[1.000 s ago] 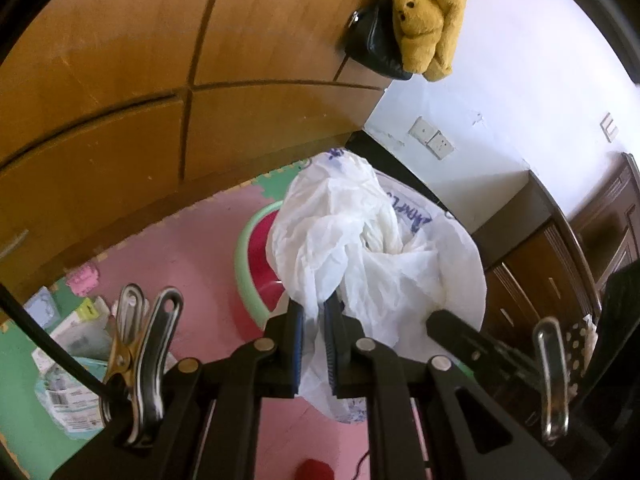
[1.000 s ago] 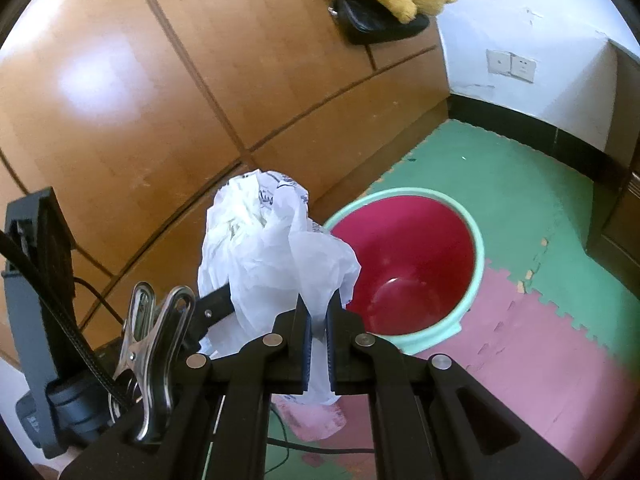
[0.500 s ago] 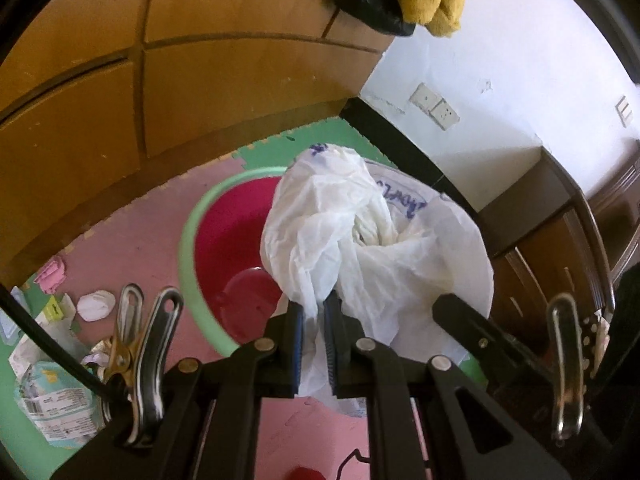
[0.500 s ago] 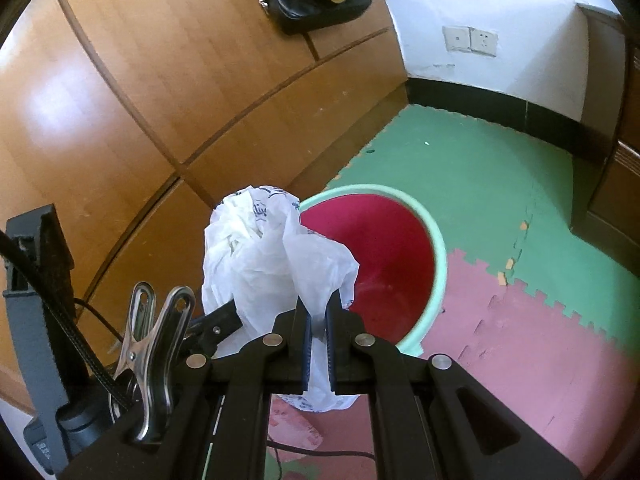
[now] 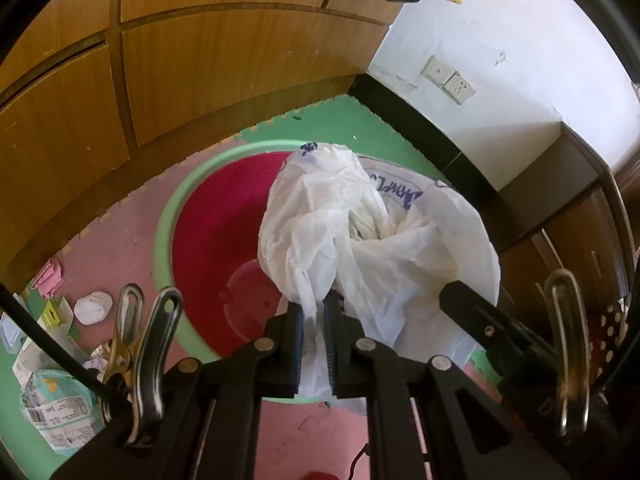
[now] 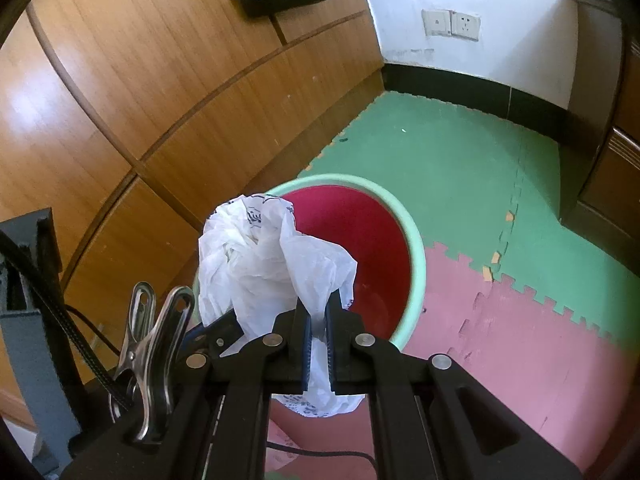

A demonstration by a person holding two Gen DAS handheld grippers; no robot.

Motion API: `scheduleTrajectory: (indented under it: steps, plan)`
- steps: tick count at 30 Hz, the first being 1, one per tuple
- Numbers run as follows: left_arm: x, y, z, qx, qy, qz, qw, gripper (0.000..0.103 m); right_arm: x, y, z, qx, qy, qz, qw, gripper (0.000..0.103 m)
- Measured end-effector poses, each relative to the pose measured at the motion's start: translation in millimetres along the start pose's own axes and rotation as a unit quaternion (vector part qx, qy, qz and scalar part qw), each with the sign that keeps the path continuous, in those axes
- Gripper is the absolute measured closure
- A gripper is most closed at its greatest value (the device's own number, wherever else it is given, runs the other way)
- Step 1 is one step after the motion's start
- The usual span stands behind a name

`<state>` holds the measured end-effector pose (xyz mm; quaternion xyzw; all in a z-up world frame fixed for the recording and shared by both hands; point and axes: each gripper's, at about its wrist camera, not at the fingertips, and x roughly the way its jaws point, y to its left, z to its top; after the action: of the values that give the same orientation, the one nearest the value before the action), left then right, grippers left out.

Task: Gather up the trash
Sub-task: 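Lift the white bag with both grippers and carry it over the red bucket, then open both grippers to drop the white bag into the red bucket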

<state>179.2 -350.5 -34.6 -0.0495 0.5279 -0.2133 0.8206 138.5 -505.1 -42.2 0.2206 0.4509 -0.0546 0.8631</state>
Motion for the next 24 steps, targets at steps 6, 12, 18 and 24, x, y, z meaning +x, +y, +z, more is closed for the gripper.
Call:
scheduleTrajectory:
  steps: [6,12,18,24]
  plan:
    - [10.8,-6.6,2.4,0.009,0.006,0.001,0.9999,0.094,8.5,-11.8,-0.6,0.01,0.005,-0.011,1.0,0.096]
    - [18.8,-7.4,1.1,0.014,0.011,0.009,0.9998,0.092,16.7,-20.8,-1.4,0.024,0.013,-0.013,1.0,0.096]
    - [21.7,-3.5,3.6,-0.006,0.015,0.016,0.9997,0.077,18.2,-22.0,0.5,0.027,0.018,-0.013,0.999,0.094]
    - [18.8,0.2,5.0,-0.014,0.01,0.024,0.9996,0.068,14.9,-24.4,2.4,0.031,0.006,-0.023,0.999,0.082]
